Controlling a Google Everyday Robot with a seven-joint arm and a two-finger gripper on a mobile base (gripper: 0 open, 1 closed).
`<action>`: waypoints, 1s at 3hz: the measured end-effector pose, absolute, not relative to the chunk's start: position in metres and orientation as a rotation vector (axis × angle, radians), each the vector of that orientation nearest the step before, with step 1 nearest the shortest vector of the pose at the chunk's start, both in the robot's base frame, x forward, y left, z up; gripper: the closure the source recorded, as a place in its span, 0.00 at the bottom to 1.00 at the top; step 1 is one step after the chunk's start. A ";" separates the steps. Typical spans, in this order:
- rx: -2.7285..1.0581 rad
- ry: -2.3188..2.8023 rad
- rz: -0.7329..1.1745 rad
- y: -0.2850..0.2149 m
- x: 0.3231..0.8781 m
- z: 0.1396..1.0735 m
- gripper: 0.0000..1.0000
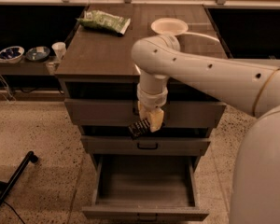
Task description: Place rxbar chocolate into bottom drawer
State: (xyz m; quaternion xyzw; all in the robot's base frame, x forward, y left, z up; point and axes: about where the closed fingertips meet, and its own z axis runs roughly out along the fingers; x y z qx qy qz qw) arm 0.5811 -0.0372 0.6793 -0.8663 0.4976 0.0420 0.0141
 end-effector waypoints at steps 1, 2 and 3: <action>-2.517 1.685 0.150 -0.087 0.578 0.636 1.00; -2.377 1.716 0.104 -0.125 0.570 0.600 1.00; -2.304 1.708 0.050 -0.128 0.584 0.601 1.00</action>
Offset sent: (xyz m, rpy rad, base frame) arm 0.0000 -0.1263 -0.1163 0.2888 -0.2823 -0.3134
